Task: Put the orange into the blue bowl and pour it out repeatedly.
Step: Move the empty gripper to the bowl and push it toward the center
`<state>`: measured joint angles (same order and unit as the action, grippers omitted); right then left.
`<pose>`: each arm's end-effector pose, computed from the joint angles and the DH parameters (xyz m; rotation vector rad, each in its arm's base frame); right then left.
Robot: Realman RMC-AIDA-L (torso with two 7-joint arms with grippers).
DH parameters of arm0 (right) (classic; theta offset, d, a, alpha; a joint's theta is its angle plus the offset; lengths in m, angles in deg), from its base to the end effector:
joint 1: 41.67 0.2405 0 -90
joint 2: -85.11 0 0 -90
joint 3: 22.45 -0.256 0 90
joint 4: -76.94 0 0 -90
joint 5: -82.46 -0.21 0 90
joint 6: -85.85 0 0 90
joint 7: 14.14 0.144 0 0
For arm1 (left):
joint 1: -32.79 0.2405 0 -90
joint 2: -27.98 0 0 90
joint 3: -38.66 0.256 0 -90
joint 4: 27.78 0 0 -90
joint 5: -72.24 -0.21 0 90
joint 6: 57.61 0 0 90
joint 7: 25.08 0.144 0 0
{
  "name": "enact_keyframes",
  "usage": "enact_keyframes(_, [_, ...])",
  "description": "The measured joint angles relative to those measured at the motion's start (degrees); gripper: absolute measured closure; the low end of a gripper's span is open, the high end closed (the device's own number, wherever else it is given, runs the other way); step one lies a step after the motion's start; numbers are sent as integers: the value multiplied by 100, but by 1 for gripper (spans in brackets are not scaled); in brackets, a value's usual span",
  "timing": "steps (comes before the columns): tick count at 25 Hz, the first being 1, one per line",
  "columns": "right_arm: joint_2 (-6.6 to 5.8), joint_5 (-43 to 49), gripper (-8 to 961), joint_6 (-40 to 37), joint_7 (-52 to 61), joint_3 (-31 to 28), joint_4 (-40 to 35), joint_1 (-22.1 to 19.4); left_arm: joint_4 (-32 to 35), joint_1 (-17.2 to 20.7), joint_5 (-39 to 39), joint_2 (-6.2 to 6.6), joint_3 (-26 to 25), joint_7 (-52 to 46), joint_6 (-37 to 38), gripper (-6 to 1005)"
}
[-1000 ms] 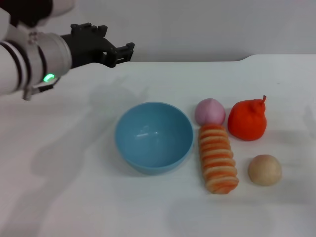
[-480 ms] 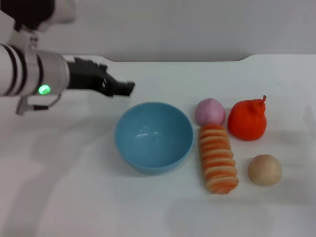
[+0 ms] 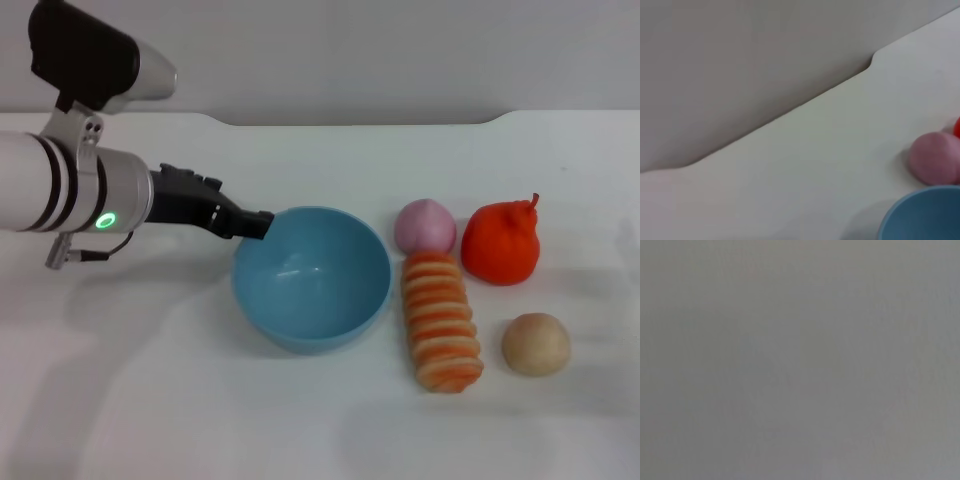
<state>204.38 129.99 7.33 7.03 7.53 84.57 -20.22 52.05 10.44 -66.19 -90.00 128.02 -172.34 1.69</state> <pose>0.3668 0.2747 -0.0045 -1.4175 0.7614 0.8189 -0.1898 0.3631 -0.0158 -2.4290 -0.8306 0.0281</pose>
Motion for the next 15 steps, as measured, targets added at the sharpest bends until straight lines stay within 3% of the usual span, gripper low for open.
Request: enact_keyframes(15, [0, 0, 130, 38, 0, -9, 8, 44, -1333, -523, 59, -12, 225, -12, -342, 191])
